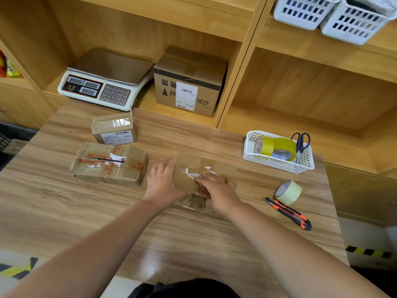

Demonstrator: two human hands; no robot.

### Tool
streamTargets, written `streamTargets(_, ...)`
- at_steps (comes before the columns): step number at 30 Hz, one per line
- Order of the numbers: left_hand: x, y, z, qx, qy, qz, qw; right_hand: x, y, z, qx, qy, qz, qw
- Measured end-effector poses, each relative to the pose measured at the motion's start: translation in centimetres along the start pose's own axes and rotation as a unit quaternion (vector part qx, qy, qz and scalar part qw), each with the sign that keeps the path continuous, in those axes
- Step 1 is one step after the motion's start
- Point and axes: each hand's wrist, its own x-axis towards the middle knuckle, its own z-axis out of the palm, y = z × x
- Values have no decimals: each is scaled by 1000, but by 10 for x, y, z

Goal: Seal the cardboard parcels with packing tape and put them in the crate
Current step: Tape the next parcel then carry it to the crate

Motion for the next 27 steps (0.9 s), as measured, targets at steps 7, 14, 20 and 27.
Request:
streamTargets(7,-2,2,15,190,-90,127,969,-5,6,17,-77,-15,-34,996)
streamTargets(14,0,5,29,255,-122,198,939,-8,7,22,-78,-16,-35,996)
streamTargets(20,5,-2,27,302,-124,236,915,-19,23,31,-108,40,24,993)
streamTargets(27,7,-9,31,319,-120,250,906,-17,21,35,-115,-3,39,993)
